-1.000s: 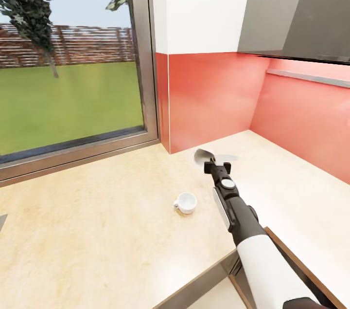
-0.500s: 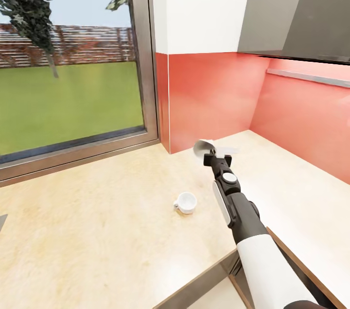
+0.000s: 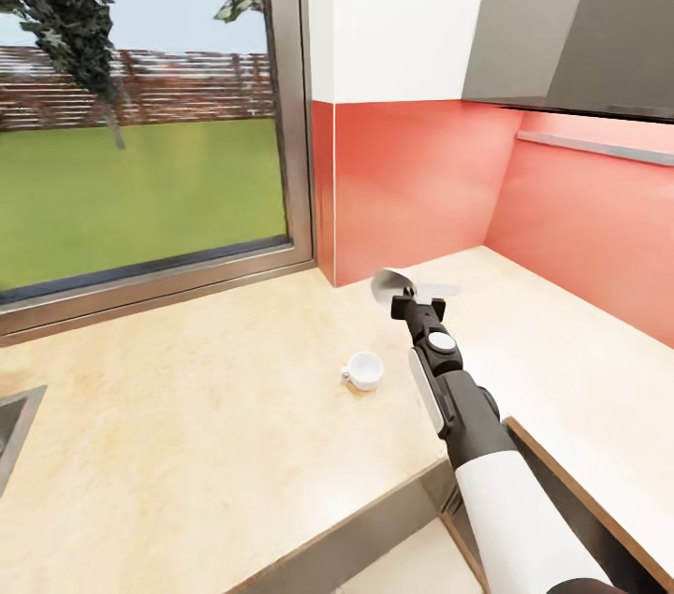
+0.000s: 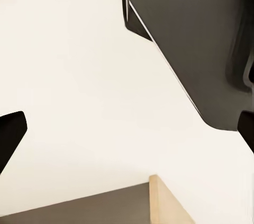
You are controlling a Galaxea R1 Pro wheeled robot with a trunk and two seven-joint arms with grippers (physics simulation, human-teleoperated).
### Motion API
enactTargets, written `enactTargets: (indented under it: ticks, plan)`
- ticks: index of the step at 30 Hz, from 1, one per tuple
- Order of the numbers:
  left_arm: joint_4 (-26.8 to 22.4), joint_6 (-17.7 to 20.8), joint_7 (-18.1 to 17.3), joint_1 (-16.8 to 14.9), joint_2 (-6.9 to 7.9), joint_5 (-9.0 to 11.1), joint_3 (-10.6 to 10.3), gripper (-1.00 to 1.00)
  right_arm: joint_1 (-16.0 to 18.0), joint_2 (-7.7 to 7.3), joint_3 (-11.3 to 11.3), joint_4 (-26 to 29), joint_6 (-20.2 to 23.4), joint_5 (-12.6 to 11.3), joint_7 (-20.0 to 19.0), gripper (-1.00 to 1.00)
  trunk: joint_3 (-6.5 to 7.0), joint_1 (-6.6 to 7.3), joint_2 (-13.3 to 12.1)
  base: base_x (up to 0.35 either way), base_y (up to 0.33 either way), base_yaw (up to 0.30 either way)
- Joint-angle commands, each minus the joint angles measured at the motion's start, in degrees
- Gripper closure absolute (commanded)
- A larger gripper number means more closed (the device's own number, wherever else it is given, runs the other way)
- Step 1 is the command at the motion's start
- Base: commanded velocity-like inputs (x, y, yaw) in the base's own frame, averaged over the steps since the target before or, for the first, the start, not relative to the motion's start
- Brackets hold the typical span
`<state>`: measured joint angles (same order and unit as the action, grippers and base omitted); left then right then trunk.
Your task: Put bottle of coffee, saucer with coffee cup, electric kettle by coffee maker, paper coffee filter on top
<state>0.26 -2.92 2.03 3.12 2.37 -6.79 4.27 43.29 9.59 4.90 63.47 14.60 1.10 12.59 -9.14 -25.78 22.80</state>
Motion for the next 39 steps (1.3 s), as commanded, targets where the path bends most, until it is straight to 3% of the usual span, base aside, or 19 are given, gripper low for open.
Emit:
enactTargets:
  ticks: [1, 27, 39]
  plan:
    - [0.02, -0.24, 0.17, -0.03, 0.00, -0.60, 0.46, -1.00, 0.04, -0.01, 0.11, 0.07, 0.34, -0.08, 0.24, 1.00, -0.08, 0.00, 0.11, -0.329, 0.037, 0.229]
    - [0.00, -0.50, 0.25, -0.05, 0.45, -0.53, 0.65, -1.00, -0.08, -0.01, 0.11, 0.07, 0.26, -0.05, 0.24, 1.00, 1.26, 0.00, 0.11, -0.288, 0.198, 0.228]
    - [-0.08, -0.56, 0.26, -0.12, 0.23, -0.51, 0.77, -1.00, -0.14, -0.01, 0.11, 0.07, 0.32, -0.06, 0.24, 1.00, 1.96, 0.00, 0.11, -0.054, 0.293, 0.219]
